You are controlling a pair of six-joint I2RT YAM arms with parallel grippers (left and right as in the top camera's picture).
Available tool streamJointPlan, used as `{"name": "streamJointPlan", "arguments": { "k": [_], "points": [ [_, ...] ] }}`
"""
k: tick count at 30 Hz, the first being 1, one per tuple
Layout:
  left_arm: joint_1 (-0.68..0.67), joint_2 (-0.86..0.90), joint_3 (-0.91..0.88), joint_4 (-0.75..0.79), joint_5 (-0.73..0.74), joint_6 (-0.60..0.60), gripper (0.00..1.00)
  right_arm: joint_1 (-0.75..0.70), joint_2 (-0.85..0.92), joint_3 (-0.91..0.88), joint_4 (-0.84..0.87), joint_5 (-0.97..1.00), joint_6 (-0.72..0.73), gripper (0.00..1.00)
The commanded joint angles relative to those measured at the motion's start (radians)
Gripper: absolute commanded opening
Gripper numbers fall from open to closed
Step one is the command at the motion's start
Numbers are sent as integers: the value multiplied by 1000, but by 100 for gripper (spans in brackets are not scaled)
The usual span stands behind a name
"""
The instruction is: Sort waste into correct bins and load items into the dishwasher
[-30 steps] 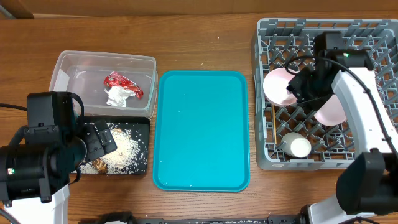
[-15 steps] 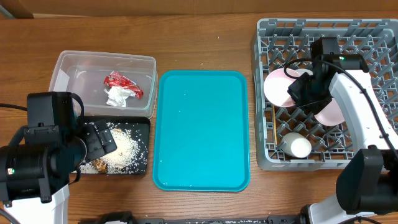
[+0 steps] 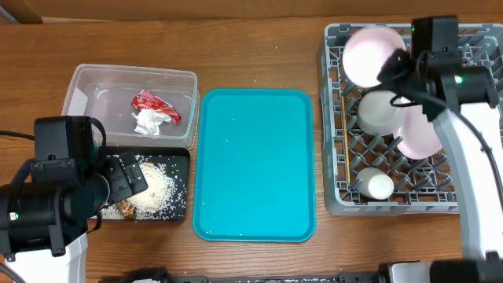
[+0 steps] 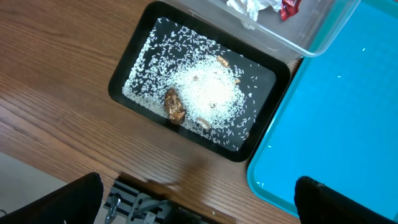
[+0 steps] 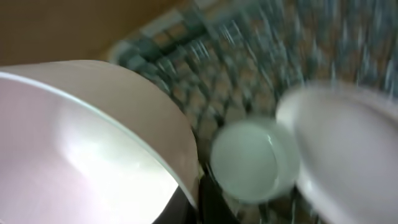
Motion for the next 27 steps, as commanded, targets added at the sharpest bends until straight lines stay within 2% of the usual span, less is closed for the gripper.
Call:
{"name": "streamJointPlan", "arguments": {
  "k": [1,7,16,20,25,27],
  "points": [
    [6,2,-2,2,-6,-14,100,47,1,16,30,165,-208,4],
    [6,2,-2,2,-6,-14,100,106,116,16,40,536,-206,4],
    [6,2,-2,2,-6,-14,100,111,301,16,122,724,-204,4],
    [6,2,-2,2,-6,-14,100,110,343,16,148,743,-204,4],
    [6,2,-2,2,-6,-14,100,110,375,16,212,921,-204,4],
    [6,2,-2,2,-6,-14,100,109,379,16,237,927,-204,4]
  ]
}}
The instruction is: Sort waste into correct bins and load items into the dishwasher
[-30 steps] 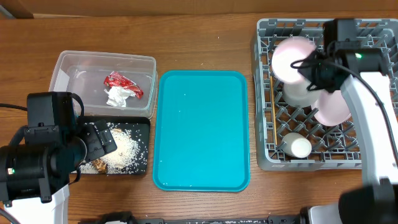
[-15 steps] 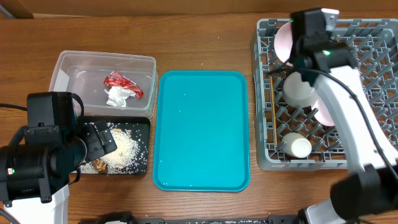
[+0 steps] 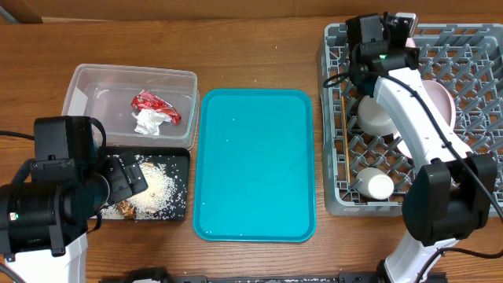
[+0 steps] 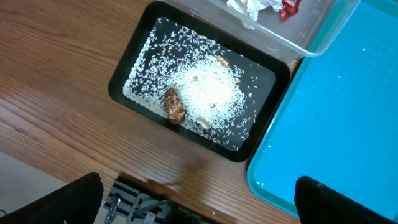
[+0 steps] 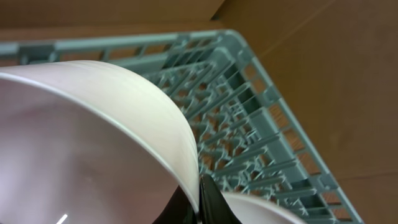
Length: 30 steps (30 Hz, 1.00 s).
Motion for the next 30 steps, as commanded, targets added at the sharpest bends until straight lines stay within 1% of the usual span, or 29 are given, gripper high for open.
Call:
{"name": "streamJointPlan", "arguments": {
  "k": [1,5,8,12,17,22,25,30],
  "points": [
    [6,2,-2,2,-6,-14,100,2,11,5,27,108,1,4],
    [6,2,-2,2,-6,-14,100,-12,45,5,40,125,1,4],
    [6,2,-2,2,-6,-14,100,-12,80,5,52,176,-5,4],
    [6,2,-2,2,-6,-14,100,-12,121,5,100,205,-81,4],
    [6,2,-2,2,-6,-14,100,-10,144,5,148,216,-131,4],
    [6,2,-2,2,-6,-14,100,11,161,4,122,211,-130,4],
    [6,2,-2,2,-6,-14,100,41,162,4,113,172,-130,4],
    [6,2,-2,2,-6,-14,100,85,162,4,109,167,-130,8]
  ]
}}
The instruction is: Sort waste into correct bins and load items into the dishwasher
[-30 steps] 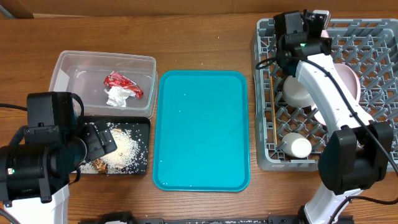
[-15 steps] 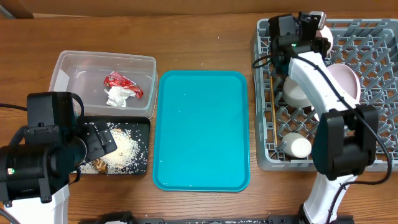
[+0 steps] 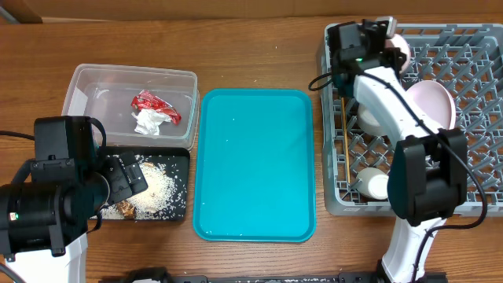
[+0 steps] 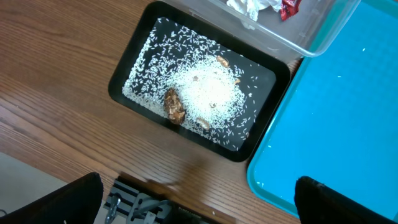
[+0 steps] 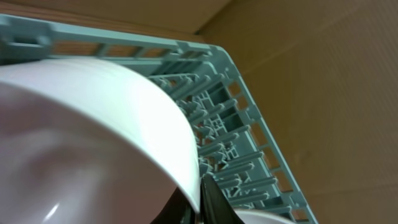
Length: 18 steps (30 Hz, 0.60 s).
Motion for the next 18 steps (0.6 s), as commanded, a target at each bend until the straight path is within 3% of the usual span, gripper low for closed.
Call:
{"name": "streamJointPlan", "arguments": {
  "k": [1,9,18],
  "points": [
    [6,2,-2,2,-6,-14,100,34,15,4,-5,-9,0,8],
    [6,2,-2,2,-6,-14,100,48,15,5,33,154,-9,4],
    [6,2,-2,2,-6,-14,100,-31,18,4,97,128,-56,4]
  ]
}}
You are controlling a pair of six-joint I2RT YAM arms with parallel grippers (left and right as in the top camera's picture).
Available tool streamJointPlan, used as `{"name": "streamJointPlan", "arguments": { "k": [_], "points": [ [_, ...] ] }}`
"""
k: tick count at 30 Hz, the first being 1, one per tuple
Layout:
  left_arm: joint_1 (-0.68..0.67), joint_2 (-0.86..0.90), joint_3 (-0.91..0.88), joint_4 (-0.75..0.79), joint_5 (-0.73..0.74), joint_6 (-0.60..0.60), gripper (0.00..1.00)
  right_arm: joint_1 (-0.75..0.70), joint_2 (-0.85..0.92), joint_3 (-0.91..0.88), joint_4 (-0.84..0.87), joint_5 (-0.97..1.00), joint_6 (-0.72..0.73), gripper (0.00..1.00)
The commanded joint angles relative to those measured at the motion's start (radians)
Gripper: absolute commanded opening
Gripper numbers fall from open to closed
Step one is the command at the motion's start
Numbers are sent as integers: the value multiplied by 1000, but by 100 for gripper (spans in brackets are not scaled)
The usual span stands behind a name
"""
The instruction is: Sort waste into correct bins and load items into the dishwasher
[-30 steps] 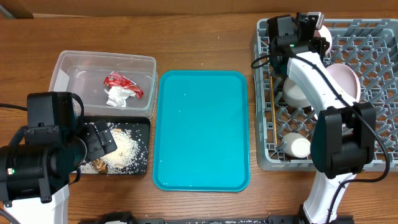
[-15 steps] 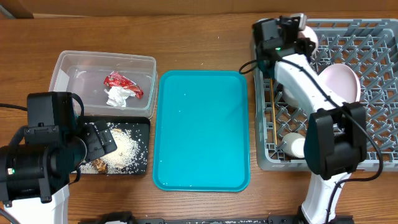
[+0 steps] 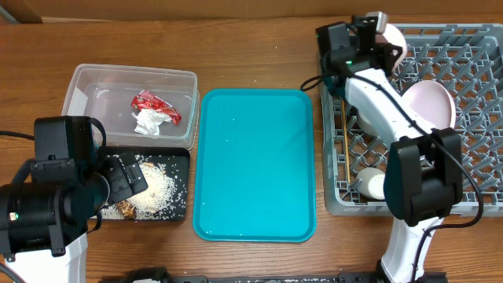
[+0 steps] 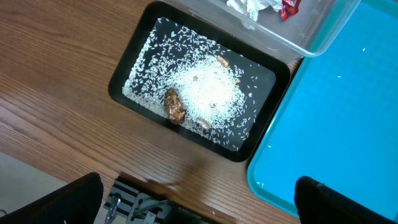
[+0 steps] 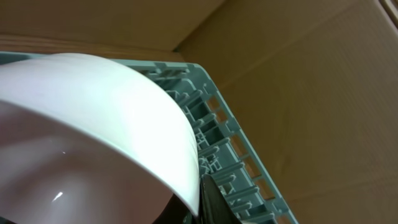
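My right gripper (image 3: 376, 37) is shut on the rim of a pink bowl (image 3: 393, 35), held on edge at the back left corner of the grey dish rack (image 3: 471, 118). In the right wrist view the bowl (image 5: 93, 137) fills the left, its rim pinched at my right gripper (image 5: 199, 193), with rack bars (image 5: 224, 149) behind. A second pink bowl (image 3: 431, 102) and two white cups (image 3: 376, 110) (image 3: 376, 185) sit in the rack. My left gripper (image 4: 199, 208) hangs open above the black tray of rice (image 4: 199, 93), with nothing in it.
A teal tray (image 3: 254, 165) lies mid-table. At the back left stands a clear bin (image 3: 130, 102) with a red wrapper (image 3: 155, 106) and crumpled tissue. The black rice tray (image 3: 157, 192) lies in front of the bin, partly under my left arm. A brown wall stands behind the rack.
My right gripper with the pink bowl has shifted slightly towards the rack's back edge, and the wrist view shows more wall and less rack. The left arm has not moved.
At first my right gripper held the pink bowl above the rack's left half, over a cup and the other bowl. Then the arm was turned, with the bowl at the rack's back left corner. It has stayed there, tipped on edge, edging towards the back.
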Motion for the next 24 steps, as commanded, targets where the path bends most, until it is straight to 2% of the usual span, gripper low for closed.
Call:
{"name": "streamJointPlan", "arguments": {
  "k": [1,21,24],
  "points": [
    [6,2,-2,2,-6,-14,100,-40,13,4,6,16,-8,4],
    [6,2,-2,2,-6,-14,100,0,42,-8,-50,-54,-7,4],
    [6,2,-2,2,-6,-14,100,26,42,-8,-71,-54,-7,8]
  ]
}}
